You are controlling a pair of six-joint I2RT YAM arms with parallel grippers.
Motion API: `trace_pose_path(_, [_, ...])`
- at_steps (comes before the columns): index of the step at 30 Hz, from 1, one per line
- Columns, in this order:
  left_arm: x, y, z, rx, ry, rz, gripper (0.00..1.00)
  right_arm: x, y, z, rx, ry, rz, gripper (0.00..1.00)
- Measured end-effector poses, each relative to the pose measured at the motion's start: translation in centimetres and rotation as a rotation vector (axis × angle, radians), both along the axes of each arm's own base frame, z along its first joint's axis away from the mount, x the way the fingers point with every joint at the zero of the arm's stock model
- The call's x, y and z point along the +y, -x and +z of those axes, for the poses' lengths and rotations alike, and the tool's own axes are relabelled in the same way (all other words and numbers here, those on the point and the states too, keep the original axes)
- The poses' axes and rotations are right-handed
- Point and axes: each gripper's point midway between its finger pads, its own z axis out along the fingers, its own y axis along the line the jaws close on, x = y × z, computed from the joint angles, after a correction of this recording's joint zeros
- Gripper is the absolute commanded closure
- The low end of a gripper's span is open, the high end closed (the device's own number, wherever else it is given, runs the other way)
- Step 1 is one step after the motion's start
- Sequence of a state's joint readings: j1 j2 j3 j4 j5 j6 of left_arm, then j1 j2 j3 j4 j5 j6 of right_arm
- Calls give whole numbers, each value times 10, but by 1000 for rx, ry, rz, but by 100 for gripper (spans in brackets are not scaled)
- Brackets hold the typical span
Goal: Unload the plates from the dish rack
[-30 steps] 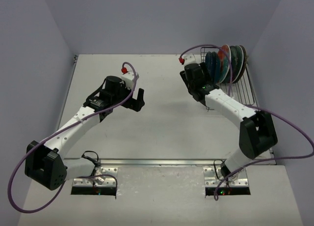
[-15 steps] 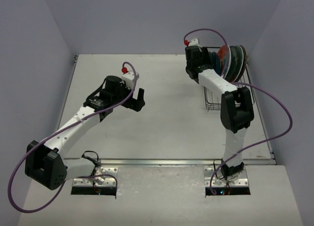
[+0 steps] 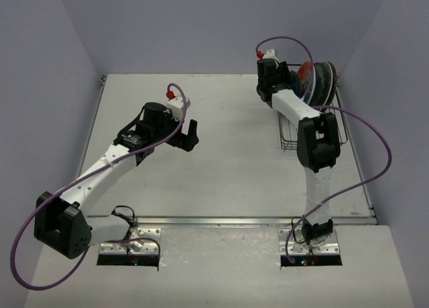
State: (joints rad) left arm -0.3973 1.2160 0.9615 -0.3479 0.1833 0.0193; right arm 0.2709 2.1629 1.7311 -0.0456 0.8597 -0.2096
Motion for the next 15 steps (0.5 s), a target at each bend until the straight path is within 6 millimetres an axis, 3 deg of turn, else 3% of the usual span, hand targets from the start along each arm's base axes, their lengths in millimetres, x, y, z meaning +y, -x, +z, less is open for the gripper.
trace_pose_path(5, [0, 0, 0, 1, 1, 1, 0, -12, -1, -19, 41, 8, -18, 51])
trace_pose_path(15, [-1, -3, 1, 2, 0, 1, 0, -28, -14, -24, 27, 11, -60, 54])
